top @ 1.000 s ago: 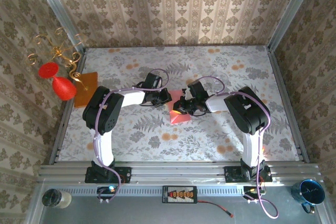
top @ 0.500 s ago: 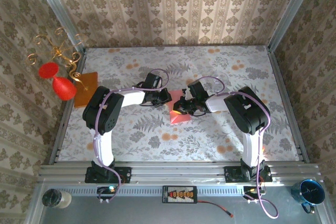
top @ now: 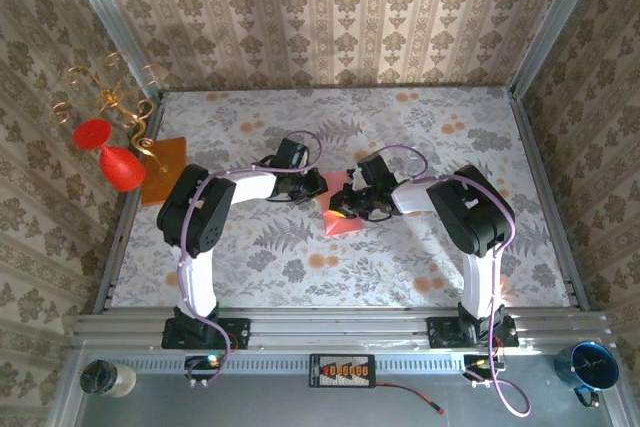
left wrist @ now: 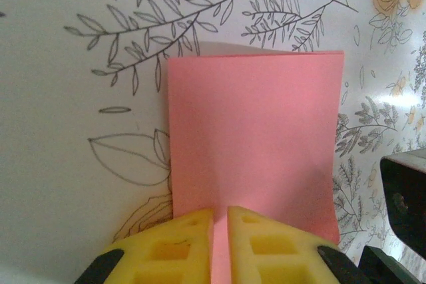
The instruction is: Fold a paper plane with a square sheet of paper (pick it up from the middle)
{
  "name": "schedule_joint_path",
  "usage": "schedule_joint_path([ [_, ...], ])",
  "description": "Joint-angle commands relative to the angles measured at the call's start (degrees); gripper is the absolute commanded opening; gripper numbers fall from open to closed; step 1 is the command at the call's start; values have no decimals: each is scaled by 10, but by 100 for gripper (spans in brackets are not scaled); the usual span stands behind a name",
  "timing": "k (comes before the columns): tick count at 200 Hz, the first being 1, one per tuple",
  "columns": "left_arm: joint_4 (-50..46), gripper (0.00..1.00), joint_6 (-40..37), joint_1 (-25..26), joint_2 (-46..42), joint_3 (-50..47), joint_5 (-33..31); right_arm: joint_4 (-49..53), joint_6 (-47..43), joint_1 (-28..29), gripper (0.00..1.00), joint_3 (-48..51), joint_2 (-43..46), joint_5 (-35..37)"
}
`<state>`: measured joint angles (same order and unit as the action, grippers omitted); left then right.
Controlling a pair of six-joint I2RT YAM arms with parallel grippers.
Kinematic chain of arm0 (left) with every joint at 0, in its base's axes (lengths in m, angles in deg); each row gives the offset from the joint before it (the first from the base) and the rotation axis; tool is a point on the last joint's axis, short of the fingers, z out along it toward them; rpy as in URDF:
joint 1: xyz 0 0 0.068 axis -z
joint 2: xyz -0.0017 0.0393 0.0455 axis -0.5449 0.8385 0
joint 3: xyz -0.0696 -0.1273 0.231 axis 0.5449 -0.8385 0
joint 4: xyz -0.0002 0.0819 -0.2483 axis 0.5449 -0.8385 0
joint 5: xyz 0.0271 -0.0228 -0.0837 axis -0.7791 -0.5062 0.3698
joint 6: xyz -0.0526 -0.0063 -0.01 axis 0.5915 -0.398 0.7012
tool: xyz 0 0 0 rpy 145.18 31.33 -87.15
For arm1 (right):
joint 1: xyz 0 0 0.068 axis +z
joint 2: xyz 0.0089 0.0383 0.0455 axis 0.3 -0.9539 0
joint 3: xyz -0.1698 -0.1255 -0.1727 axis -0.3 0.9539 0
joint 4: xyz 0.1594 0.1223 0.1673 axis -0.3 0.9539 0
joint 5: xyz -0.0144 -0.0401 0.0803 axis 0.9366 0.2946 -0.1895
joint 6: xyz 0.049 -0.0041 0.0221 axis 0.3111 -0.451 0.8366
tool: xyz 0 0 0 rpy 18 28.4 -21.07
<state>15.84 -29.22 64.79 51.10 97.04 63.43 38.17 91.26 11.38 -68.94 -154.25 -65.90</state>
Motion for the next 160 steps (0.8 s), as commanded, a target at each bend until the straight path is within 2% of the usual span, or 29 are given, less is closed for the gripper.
schedule_joint_path([
  [1,-43,16,3,-13,-51,-2,-20,67,-2,4,13,5,-24,44],
  [47,-51,21,10,-34,-124,-44,-59,69,10,4,27,7,-25,40],
  [71,-44,22,10,-36,-149,-69,-60,73,10,4,34,10,-25,40],
  [87,-20,21,8,-33,-159,-84,-48,76,5,4,36,13,-26,41],
  [113,3,14,4,-16,-163,-98,-33,100,-6,4,34,13,-26,54],
  [160,12,0,-1,29,-140,-97,-31,125,-20,4,15,20,-24,80],
])
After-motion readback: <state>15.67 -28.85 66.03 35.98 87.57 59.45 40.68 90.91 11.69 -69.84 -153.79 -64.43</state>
